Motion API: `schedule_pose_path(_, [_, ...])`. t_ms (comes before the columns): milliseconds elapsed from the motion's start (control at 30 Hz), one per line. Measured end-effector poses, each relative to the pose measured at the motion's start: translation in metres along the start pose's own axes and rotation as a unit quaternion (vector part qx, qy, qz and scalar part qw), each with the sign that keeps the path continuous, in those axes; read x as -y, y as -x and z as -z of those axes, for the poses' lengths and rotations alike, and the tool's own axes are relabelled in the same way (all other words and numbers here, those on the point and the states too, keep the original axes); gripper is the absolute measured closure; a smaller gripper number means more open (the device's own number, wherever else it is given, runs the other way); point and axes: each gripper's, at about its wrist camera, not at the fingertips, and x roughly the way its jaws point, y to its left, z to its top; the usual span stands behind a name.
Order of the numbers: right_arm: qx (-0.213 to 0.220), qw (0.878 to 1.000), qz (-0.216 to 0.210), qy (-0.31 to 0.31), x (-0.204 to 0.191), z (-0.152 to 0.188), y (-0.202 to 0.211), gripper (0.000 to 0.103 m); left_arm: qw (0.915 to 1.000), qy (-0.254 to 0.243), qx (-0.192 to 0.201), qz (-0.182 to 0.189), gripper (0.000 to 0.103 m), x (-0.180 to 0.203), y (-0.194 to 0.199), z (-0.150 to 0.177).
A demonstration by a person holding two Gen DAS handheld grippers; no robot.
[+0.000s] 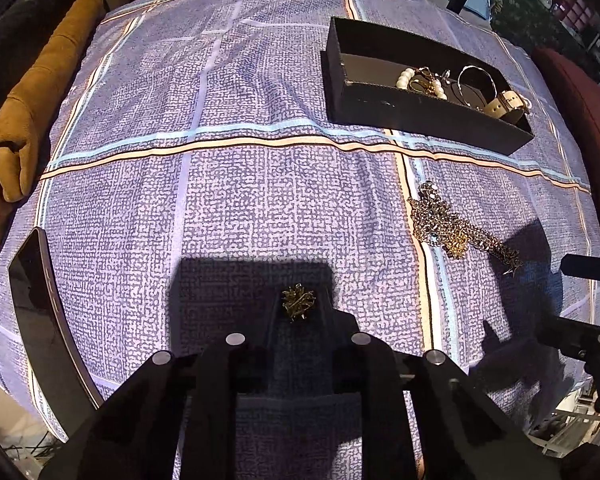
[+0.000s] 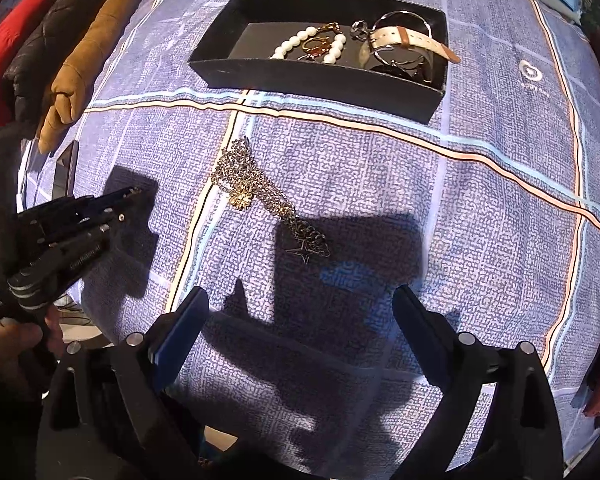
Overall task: Organize jewelry
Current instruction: 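Grasp the small gold star charm with the left tool and drop it in the box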
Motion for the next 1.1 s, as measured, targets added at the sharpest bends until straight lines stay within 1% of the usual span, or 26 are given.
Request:
schedule_pose_path(100, [0.002,1.000,-0.001,0.002,0.000,0.000,-0.001,0.011,0.9999,0.009,0.007,0.012,0.086,-0.003,0.006,0.001])
schedule_pose_path(233, [0.005,1.000,-0.002,-0.006,0.004,-0.005,-0.002,0.011,0.9991,0.013,0.026,0.031,0.086,-0.006,0.026,0.003])
schedule_pose_path(300, [0.007,1.000,-0.003,-0.003,0.005,-0.007,0.000,0.011,0.9988,0.011,0.033,0.034,0.086,0.000,0.033,0.002])
schedule_pose_path(367, [0.007,1.000,-0.002,0.004,0.003,-0.010,-0.001,0.012,0.9987,0.010,0.031,0.039,0.086,0.005,0.037,-0.004])
schedule_pose_path(400, [0.005,1.000,-0.001,0.006,0.003,-0.011,-0.002,0.014,0.9988,0.008,0.030,0.038,0.086,0.006,0.035,0.000])
schedule_pose_path(433, [0.002,1.000,0.005,0.007,0.003,-0.013,-0.004,0.022,0.9989,0.005,0.026,0.040,0.086,0.006,0.035,0.000])
schedule_pose_path(467, [-0.004,1.000,0.007,0.008,0.003,-0.014,-0.007,0.036,0.9988,0.004,0.024,0.042,0.086,0.011,0.033,-0.001])
schedule_pose_path(500, [-0.010,1.000,0.005,0.009,0.003,-0.014,-0.009,0.045,0.9989,-0.002,0.022,0.040,0.086,0.016,0.031,-0.003])
schedule_pose_path(533, [-0.016,1.000,0.007,0.010,0.005,-0.014,-0.012,0.058,0.9990,-0.007,0.021,0.039,0.086,0.020,0.030,-0.004])
schedule_pose_path(567, [-0.019,1.000,0.005,0.010,0.005,-0.014,-0.013,0.060,0.9989,-0.010,0.020,0.042,0.086,0.024,0.030,-0.004])
schedule_pose_path(700, [-0.013,1.000,-0.005,0.010,0.005,-0.017,-0.012,0.060,0.9987,-0.026,0.015,0.042,0.086,0.032,0.027,-0.009])
schedule_pose_path(800, [-0.010,1.000,-0.010,0.011,0.005,-0.022,-0.009,0.060,0.9985,-0.028,0.012,0.045,0.086,0.037,0.026,-0.014])
schedule_pose_path(900, [0.001,1.000,-0.009,0.008,0.006,-0.030,-0.003,0.060,0.9980,-0.036,0.017,0.049,0.086,0.043,0.030,-0.024])
schedule_pose_path(1000, [0.026,1.000,-0.009,0.009,0.003,-0.043,0.015,0.061,0.9968,-0.045,0.031,0.058,0.086,0.050,0.041,-0.042])
schedule_pose_path(1100, [0.050,0.999,-0.005,0.017,0.000,-0.062,0.033,0.068,0.9950,-0.057,0.050,0.064,0.086,0.062,0.049,-0.067])
